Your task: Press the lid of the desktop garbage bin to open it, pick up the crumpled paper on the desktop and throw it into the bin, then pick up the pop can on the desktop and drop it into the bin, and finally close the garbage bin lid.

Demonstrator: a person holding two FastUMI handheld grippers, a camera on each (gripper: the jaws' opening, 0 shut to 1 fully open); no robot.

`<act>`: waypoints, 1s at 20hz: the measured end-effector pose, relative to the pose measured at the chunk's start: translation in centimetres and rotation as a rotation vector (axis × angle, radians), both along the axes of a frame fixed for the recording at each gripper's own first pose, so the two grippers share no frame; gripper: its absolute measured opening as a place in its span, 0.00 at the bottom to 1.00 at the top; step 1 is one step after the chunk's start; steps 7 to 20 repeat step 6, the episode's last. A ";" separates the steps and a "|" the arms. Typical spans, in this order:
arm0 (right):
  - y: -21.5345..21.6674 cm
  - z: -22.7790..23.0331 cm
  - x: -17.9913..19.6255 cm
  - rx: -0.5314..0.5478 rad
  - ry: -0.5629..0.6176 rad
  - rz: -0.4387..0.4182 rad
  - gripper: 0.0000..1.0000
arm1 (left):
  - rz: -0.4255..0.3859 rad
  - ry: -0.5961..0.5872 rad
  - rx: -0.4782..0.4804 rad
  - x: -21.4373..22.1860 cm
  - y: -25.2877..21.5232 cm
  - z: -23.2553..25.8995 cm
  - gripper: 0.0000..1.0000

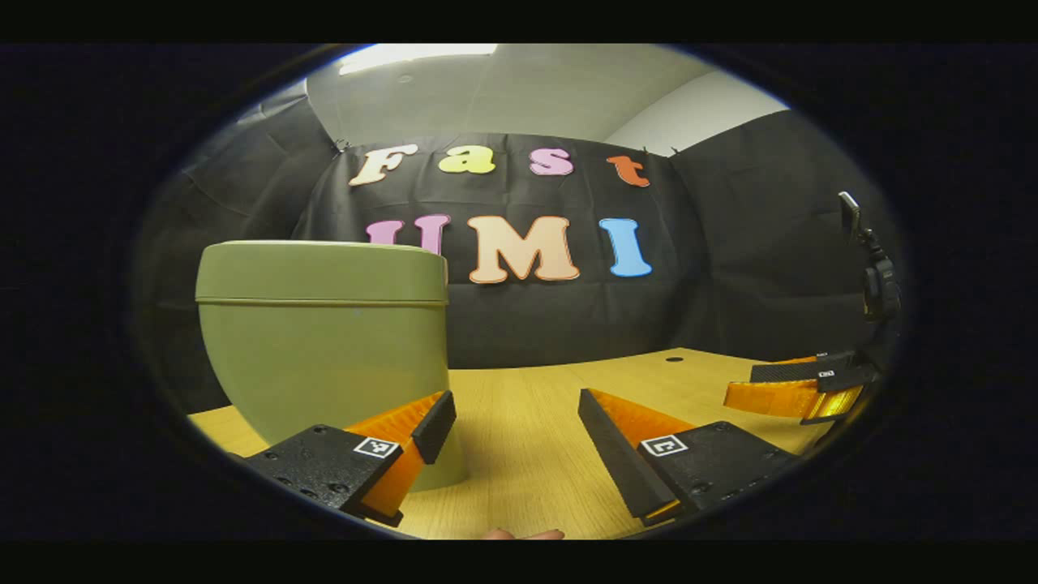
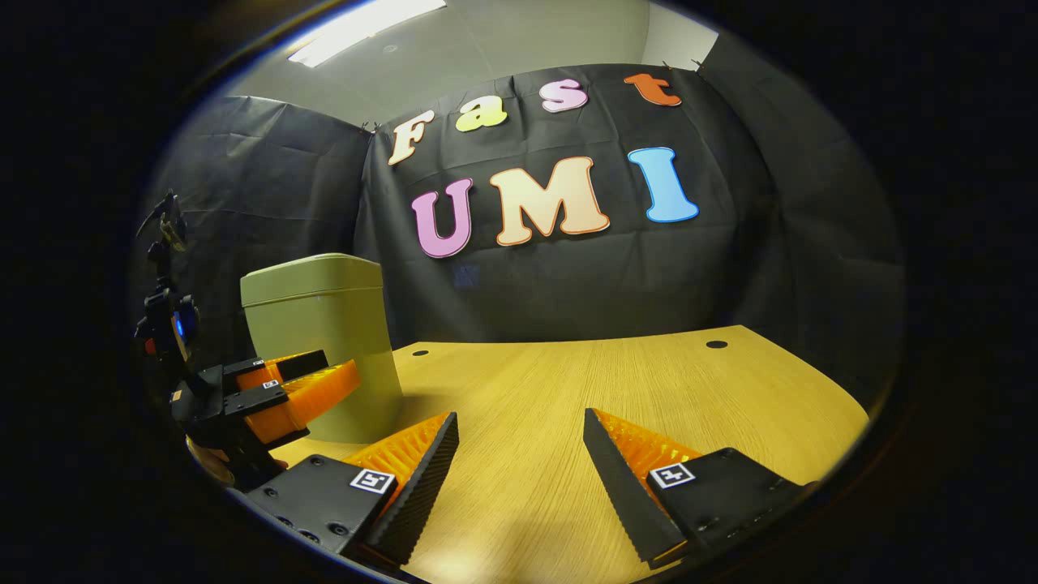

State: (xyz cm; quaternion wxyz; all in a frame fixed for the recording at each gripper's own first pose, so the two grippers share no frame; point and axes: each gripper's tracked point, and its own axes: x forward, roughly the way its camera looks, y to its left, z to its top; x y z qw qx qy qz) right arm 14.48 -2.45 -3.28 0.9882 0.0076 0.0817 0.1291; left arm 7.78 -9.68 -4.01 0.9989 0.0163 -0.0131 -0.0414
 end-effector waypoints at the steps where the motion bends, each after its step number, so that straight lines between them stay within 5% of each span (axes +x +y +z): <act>1: 0.0 0.0 0.0 0.000 0.000 0.000 0.98 | 0.001 -0.004 -0.003 -0.1 0.1 0.1 0.93; 20: -0.1 -0.1 -0.1 -0.003 0.001 0.002 0.98 | 0.007 0.000 -0.002 -0.1 0.3 -0.2 0.92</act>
